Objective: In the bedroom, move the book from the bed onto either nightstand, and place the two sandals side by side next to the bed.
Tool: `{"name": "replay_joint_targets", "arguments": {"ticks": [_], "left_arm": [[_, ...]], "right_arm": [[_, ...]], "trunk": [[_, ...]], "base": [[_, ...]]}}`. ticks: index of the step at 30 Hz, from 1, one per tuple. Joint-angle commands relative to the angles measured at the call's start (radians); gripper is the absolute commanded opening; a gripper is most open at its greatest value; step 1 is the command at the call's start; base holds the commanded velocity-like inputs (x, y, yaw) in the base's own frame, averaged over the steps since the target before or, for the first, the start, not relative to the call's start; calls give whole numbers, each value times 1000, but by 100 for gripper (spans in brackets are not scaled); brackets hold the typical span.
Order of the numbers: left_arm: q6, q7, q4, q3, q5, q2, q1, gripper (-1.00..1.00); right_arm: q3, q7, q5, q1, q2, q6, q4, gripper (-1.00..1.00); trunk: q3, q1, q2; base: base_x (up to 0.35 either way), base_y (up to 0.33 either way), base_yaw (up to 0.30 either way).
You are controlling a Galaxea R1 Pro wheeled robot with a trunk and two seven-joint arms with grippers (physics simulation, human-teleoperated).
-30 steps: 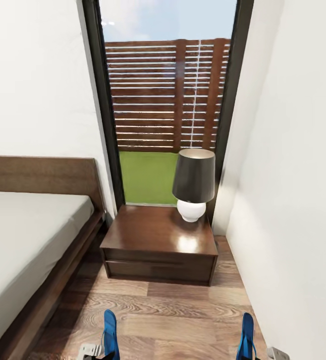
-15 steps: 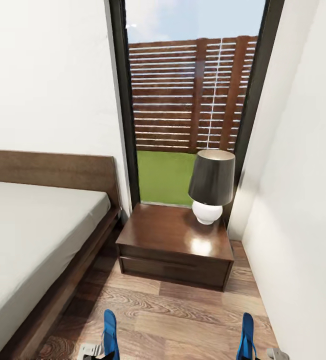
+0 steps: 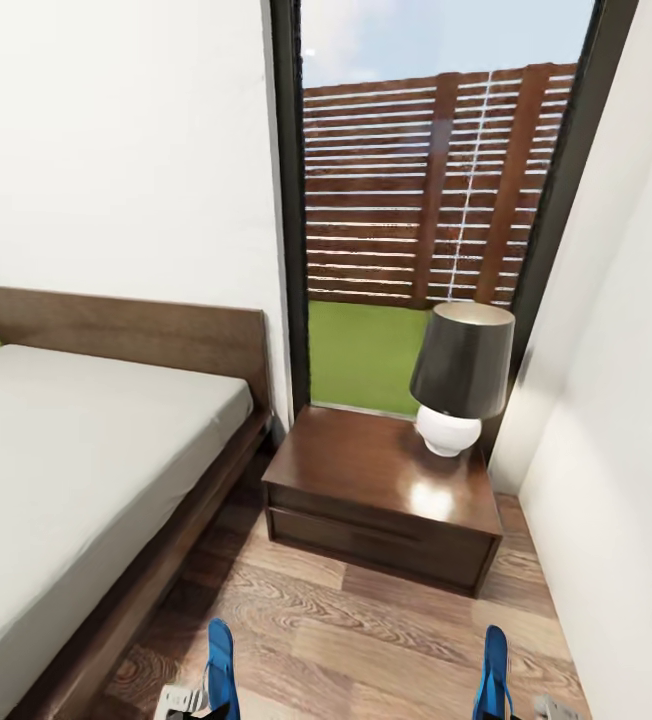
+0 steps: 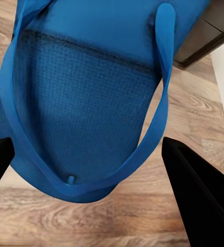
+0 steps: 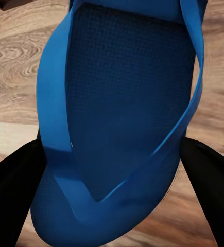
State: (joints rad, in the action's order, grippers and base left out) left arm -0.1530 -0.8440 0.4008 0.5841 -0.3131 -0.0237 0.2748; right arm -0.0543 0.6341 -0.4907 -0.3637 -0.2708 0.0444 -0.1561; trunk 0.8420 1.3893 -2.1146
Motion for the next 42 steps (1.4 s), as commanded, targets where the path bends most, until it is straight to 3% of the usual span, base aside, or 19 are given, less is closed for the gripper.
{"name": "replay_joint_targets", "arguments": {"ticks": [1,42], "left_arm": [[-7,-5,0,8,-11,1,1,-100],[-3,-6,0,7,-8,-1,1,-100]], "right_arm": [[-5,2,-11,0,-1,5,-1,-100],[-1,2,-12,-1,-2,4,-4,-100]], "trunk": [[1,0,0],[1,0,0]], "base": [[0,0,224],[0,0,223]]}}
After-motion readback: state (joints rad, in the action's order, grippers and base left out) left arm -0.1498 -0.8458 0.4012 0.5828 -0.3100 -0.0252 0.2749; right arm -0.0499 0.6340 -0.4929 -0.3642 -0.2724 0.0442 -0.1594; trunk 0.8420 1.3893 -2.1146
